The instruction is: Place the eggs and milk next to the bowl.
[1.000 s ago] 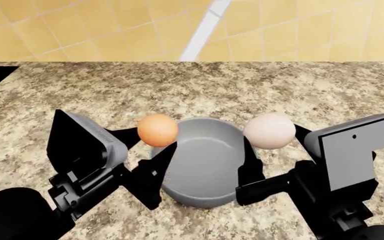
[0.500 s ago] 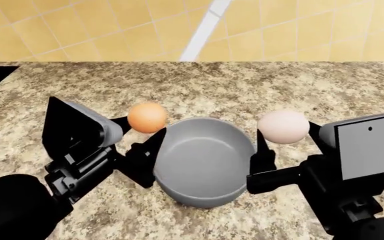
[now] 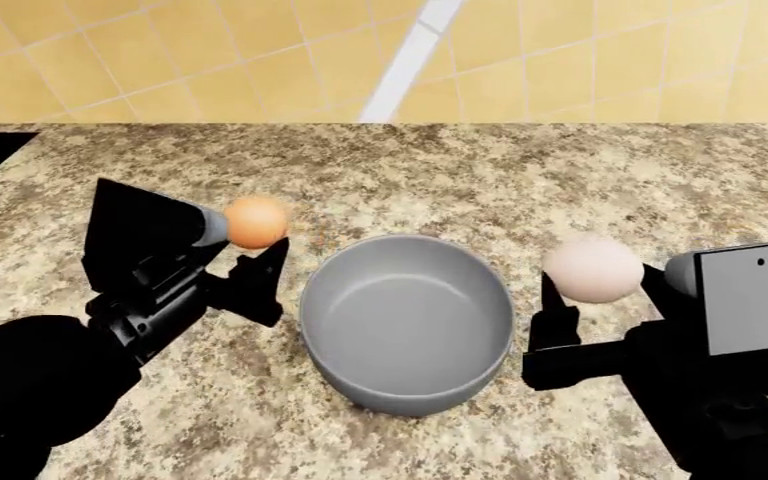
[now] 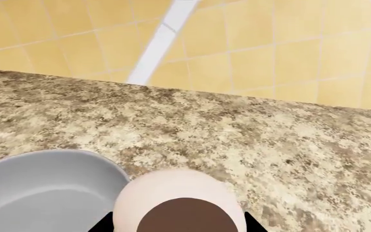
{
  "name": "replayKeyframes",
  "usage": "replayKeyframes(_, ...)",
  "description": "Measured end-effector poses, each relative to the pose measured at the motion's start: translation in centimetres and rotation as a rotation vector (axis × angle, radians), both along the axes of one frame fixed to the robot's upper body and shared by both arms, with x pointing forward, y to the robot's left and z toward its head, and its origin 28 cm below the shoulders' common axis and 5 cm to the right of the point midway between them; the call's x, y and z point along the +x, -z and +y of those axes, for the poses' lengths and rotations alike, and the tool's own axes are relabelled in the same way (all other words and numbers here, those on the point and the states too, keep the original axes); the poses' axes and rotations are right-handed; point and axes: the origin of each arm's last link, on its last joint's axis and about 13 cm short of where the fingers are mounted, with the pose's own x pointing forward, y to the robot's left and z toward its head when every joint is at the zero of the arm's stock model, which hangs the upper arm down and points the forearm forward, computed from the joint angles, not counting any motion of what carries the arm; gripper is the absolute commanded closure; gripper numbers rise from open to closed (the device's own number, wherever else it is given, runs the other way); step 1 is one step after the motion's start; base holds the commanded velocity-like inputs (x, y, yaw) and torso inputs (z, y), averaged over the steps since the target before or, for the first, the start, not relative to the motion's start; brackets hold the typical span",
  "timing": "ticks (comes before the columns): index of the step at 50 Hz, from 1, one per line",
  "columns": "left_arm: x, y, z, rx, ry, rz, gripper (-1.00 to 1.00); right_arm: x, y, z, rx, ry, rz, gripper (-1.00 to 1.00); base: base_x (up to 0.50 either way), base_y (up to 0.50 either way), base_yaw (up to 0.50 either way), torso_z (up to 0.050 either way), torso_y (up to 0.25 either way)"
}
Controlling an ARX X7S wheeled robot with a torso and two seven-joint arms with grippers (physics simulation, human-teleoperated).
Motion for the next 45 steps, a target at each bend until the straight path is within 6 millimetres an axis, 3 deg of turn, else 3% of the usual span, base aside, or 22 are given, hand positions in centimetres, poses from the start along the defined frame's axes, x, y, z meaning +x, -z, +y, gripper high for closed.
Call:
replayKeyframes(26,5.4,2.2,2.1,0.087,0.01,0.105,1.0,-3.8,2.8,-0.4,0.002,-0.055,0.129,1.0,0.0,0.0,0.0,0.0,0.0)
replayKeyframes(45,6.4,3.3,2.8,0.14,0.052,0.127,1.0,-4.7,3.8,-0.5,0.0,-0.099,0.192,1.0,0.0,0.0,0.0,0.0,0.001)
